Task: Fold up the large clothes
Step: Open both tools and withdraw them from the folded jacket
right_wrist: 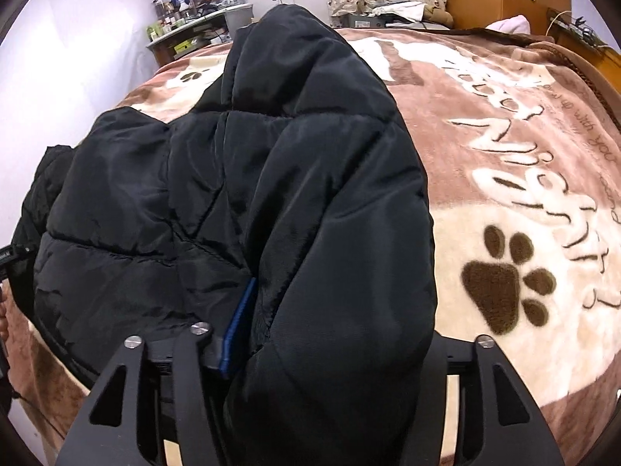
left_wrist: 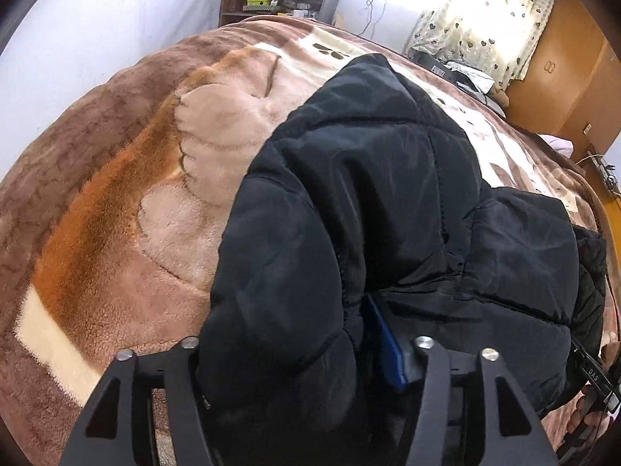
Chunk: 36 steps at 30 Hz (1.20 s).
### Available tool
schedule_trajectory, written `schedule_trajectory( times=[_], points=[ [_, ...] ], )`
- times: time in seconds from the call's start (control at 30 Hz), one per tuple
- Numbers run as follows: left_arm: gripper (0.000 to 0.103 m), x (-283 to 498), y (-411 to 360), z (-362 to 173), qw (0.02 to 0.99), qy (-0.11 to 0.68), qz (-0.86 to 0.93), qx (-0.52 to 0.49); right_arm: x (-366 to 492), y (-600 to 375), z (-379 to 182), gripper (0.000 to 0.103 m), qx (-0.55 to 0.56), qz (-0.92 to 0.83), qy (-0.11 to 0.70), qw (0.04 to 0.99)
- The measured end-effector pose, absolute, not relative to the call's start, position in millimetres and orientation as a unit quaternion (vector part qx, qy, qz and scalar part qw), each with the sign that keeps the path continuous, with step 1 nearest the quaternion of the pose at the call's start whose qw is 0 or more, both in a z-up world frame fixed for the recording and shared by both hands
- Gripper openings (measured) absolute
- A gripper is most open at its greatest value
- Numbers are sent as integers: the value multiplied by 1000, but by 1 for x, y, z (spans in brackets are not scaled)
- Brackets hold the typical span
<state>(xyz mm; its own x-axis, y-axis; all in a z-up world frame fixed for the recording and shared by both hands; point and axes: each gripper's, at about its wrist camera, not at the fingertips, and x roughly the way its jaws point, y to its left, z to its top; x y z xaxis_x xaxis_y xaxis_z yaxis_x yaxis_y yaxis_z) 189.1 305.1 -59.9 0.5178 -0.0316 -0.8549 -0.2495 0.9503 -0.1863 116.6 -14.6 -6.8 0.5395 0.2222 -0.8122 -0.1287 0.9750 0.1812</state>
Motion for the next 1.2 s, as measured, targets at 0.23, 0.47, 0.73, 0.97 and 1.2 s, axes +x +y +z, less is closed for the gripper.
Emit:
schedule_trajectory(
  times=[0.23,0.47,0.73,0.97,1.2],
  points=[
    [71,185,317,-55,861,482,90,-138,127,-29,0,73,77,78,473,874],
    [72,167,322,-31,865,469,109,-140,92,-23,30,77,45,60,445,892],
    [85,122,296,18,882,446,100,-116,53,-22,78,77,43,40,399,915],
    [95,76,247,47,894,436,57,-86,8,-11,106,77,54,59,388,918],
    [95,33,200,36,891,448,48,-53,-44,18,100,77,34,69,393,916]
  ],
)
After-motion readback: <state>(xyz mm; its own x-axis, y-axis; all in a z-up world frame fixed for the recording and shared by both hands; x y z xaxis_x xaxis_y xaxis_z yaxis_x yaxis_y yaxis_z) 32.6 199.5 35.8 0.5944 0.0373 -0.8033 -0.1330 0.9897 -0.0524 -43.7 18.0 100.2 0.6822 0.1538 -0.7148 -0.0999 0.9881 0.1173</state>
